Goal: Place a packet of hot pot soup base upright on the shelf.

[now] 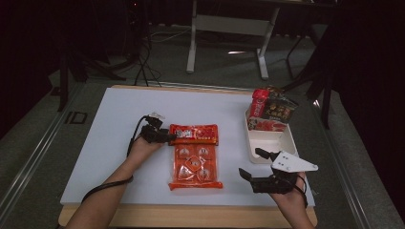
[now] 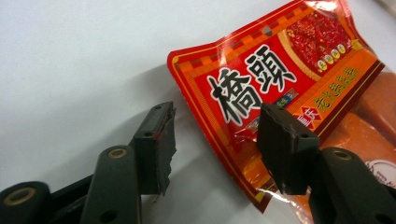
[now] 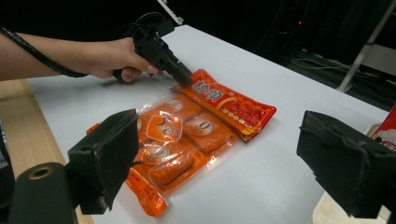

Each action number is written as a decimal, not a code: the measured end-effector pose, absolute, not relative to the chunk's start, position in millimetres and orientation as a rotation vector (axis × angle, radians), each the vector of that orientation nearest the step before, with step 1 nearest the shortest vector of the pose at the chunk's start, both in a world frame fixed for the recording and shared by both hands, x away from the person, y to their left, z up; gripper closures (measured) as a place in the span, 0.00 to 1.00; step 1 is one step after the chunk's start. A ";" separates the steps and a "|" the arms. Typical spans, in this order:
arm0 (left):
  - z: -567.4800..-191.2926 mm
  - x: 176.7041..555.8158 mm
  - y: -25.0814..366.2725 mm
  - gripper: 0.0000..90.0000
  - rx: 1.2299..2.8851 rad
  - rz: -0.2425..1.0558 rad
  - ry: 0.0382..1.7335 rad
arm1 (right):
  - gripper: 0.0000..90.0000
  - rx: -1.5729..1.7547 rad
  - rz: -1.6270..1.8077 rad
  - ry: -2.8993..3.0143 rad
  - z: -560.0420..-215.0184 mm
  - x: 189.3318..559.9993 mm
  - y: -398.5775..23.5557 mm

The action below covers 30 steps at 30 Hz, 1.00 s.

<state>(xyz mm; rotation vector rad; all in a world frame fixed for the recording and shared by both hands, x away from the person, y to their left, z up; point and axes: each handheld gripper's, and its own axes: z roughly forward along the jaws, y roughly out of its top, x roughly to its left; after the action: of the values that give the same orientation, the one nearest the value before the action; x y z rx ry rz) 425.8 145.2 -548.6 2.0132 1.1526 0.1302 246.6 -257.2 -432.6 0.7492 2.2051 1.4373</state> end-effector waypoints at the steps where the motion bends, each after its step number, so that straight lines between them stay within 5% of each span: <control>1: -548.9 425.7 144.0 0.58 2.015 0.127 1.146 | 0.15 0.753 1.442 2.204 -432.8 246.7 -257.5; 20: -547.8 426.2 127.0 0.86 2.047 0.014 1.081 | 0.15 0.758 1.446 2.235 -435.3 249.2 -255.4; 25: -545.8 423.1 123.7 0.98 2.069 0.066 1.076 | 0.15 0.758 1.444 2.242 -435.8 249.6 -255.0; 30: -540.4 419.6 122.9 0.99 2.059 0.102 1.076 | 0.15 0.762 1.446 2.239 -435.6 249.9 -255.2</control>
<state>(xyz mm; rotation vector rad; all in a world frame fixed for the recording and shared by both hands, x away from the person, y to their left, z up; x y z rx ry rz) 419.6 122.9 -540.4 2.0590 1.0758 0.1017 249.9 -255.2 -435.6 0.7623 2.2393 1.4464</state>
